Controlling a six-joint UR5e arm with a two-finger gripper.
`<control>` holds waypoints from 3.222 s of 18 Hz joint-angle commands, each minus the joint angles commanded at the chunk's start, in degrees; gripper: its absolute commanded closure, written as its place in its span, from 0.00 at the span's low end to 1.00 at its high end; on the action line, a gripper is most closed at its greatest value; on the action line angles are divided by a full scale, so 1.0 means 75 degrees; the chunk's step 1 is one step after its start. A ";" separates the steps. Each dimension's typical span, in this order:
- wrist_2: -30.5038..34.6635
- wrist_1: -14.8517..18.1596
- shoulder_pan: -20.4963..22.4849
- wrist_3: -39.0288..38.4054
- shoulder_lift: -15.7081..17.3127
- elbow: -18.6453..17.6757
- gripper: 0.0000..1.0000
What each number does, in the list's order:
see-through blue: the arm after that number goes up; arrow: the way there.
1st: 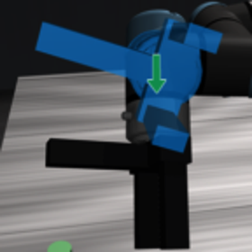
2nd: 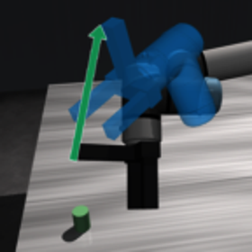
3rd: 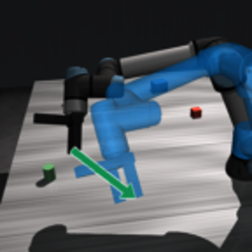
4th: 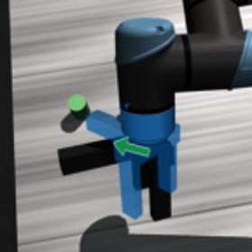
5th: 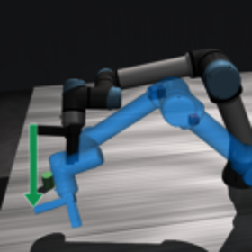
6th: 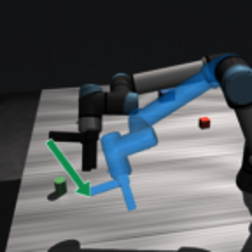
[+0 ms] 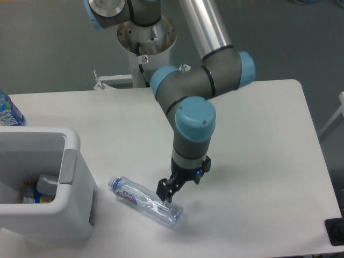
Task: Place the trash in the trash can
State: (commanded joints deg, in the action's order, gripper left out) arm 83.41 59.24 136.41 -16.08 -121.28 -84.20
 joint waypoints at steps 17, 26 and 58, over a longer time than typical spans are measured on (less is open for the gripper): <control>0.0328 -0.0035 -0.0364 -0.0703 -0.1138 0.0891 0.00; 0.0621 -0.0047 -0.0434 -0.0739 -0.1383 0.0879 0.00; 0.0820 -0.0035 -0.0540 -0.0750 -0.1442 0.0844 0.41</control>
State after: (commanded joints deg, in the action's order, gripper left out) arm 89.56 58.97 132.36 -21.71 -132.10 -77.87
